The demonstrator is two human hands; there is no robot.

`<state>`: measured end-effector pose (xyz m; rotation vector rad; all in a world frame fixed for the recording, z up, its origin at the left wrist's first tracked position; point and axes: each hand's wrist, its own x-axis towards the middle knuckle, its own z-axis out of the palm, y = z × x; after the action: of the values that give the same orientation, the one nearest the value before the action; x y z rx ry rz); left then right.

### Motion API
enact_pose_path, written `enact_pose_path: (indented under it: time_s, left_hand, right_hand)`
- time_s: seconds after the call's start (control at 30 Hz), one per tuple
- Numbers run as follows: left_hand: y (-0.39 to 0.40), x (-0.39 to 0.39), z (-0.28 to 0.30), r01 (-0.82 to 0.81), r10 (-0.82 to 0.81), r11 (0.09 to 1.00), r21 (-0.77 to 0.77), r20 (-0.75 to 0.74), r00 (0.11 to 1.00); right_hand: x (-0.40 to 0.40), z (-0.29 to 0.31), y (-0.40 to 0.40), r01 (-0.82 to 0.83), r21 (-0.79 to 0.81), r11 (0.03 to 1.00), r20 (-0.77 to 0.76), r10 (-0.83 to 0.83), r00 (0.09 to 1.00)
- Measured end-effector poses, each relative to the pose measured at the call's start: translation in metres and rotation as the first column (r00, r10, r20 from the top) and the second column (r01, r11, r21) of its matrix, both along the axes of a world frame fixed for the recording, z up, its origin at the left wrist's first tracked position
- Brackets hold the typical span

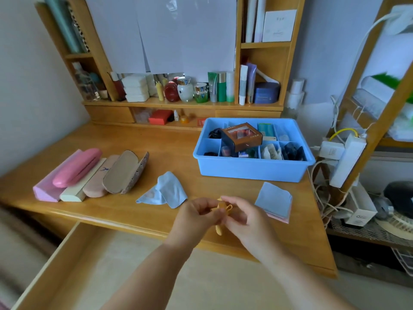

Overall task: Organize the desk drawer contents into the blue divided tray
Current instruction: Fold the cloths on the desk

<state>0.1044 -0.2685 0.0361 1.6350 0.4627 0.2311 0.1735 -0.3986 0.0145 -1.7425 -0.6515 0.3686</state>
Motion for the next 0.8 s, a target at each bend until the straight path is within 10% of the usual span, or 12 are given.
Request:
enact_pose_path:
  time_s: [0.5, 0.8]
  left_hand:
    - [0.001, -0.04, 0.032, 0.016, -0.016, 1.0, -0.003, 0.073, 0.997]
    - [0.01, -0.051, 0.04, 0.009, -0.021, 0.969, 0.249, 0.046, 0.999]
  right_hand:
    - [-0.004, 0.049, -0.026, 0.002, 0.203, 0.979, -0.405, 0.082, 0.91]
    - [-0.013, 0.057, -0.018, 0.026, 0.151, 0.988, -0.481, 0.05, 0.875]
